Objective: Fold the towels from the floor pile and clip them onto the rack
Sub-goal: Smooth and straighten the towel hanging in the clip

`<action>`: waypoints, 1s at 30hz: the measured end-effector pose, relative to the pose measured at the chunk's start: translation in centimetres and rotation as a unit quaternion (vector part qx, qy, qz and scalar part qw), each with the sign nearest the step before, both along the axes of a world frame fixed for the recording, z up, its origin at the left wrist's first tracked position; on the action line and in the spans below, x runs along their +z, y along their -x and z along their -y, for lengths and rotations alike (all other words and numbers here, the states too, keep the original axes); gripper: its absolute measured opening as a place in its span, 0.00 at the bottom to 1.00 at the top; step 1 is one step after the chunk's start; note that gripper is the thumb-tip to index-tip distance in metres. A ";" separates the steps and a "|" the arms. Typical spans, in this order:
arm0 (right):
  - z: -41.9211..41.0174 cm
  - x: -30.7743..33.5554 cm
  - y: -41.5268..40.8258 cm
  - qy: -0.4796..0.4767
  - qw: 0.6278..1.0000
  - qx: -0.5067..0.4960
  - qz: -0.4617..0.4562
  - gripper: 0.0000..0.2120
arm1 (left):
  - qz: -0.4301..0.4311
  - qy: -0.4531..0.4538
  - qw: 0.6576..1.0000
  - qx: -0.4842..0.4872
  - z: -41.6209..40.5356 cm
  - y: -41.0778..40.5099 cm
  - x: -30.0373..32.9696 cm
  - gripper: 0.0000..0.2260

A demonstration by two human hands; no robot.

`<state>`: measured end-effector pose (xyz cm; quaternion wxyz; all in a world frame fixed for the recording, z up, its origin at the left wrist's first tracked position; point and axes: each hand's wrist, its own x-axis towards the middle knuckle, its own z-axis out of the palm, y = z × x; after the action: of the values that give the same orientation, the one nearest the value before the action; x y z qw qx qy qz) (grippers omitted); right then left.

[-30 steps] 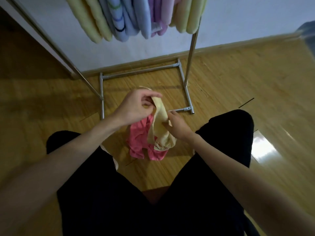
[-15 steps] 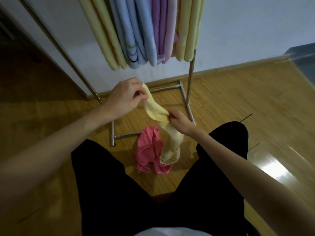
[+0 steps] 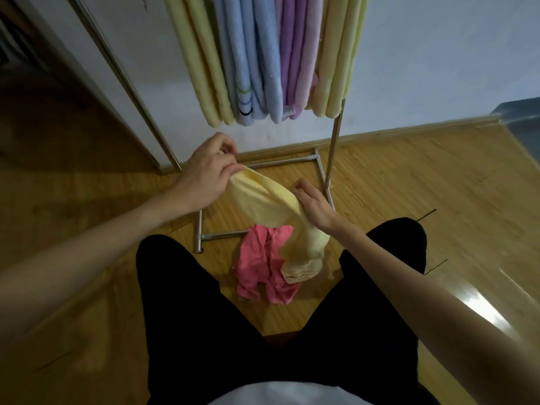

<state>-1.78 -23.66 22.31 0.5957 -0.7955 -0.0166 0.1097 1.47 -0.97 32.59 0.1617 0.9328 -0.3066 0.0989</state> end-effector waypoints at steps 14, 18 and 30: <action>-1.2 5.3 0.9 0.079 0.935 -0.019 0.344 0.06 | -0.317 0.443 0.813 0.205 -0.3 0.4 4.8 0.12; -1.2 4.8 1.1 0.112 0.908 -0.110 0.388 0.06 | -0.336 0.451 0.810 0.166 -0.6 1.4 5.8 0.10; -1.6 10.2 -0.2 0.110 0.890 -0.138 0.419 0.06 | -0.334 0.201 0.920 0.034 -3.2 1.6 6.5 0.20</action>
<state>-1.61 -22.05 32.49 0.4507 -0.8225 -0.1424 -0.3162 -0.14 2.21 39.12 0.4351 0.8694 -0.1768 -0.1537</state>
